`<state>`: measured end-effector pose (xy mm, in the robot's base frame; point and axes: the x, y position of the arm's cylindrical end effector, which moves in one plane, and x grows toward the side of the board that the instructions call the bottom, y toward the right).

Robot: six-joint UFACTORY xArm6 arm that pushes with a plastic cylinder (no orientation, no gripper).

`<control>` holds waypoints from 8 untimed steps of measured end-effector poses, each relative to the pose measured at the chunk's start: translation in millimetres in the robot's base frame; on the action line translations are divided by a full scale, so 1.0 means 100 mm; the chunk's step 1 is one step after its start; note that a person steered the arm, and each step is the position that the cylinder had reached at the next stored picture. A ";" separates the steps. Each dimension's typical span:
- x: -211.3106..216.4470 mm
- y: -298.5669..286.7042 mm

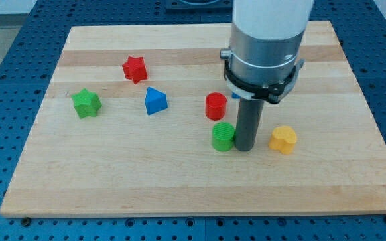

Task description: Push the green circle in between the yellow heart and the red circle

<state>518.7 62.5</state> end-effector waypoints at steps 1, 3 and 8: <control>0.01 -0.06; 0.02 -0.04; 0.67 -1.47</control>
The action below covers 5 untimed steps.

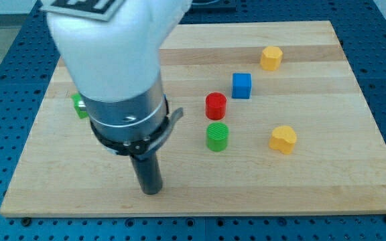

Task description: Push the green circle in between the yellow heart and the red circle

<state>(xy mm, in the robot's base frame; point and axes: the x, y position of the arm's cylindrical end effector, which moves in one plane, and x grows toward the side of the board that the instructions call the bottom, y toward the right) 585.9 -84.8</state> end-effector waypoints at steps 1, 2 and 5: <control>-0.12 -0.01; -0.27 0.07; -0.59 0.22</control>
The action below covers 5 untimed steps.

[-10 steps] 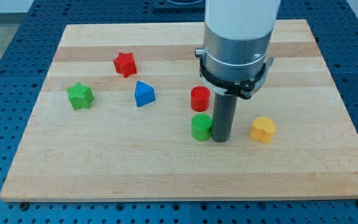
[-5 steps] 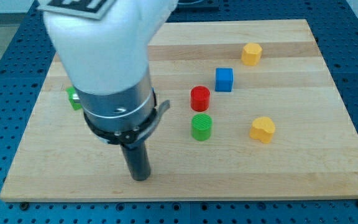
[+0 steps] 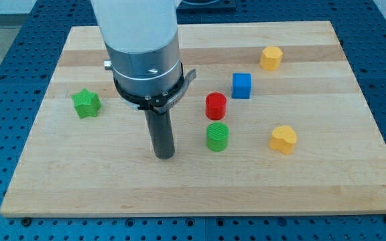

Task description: Push the green circle in between the yellow heart and the red circle

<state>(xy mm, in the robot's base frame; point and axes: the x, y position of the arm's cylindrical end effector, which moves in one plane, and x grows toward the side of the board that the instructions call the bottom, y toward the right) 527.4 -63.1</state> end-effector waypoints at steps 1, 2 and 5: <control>0.00 0.06; 0.00 0.19; -0.21 0.67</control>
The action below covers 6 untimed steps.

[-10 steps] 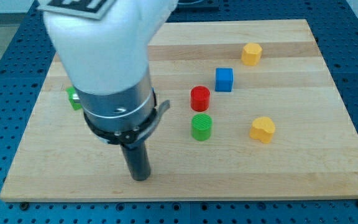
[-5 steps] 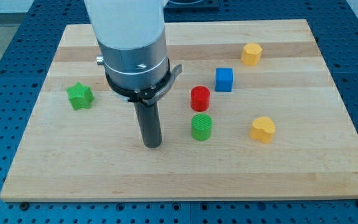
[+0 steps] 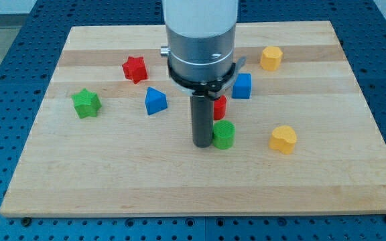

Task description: Push the green circle in between the yellow heart and the red circle

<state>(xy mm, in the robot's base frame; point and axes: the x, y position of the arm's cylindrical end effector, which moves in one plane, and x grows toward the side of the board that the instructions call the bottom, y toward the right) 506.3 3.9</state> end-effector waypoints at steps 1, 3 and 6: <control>-0.04 0.14; -0.04 0.30; -0.04 0.35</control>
<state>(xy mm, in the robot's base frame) 502.1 38.6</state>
